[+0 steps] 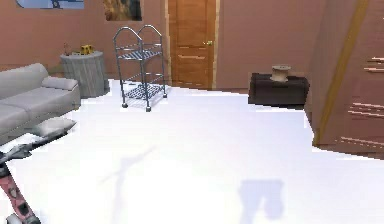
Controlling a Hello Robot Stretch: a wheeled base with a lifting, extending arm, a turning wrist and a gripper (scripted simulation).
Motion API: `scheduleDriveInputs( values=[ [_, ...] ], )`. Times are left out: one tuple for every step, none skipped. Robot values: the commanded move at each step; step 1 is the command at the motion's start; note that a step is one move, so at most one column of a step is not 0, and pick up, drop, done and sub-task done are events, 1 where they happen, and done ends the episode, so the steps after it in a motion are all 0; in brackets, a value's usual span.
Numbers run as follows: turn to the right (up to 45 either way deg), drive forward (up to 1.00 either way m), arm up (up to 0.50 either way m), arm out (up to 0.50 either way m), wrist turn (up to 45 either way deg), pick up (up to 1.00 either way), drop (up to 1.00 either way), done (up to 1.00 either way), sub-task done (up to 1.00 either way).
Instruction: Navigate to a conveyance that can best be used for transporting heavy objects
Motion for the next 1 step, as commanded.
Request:
scheduleDriveInputs(
  values=[
    [0.0, 1.00, 0.00, 0.00, 0.0, 0.00, 0.00, 0.00, 0.00]
  ],
)
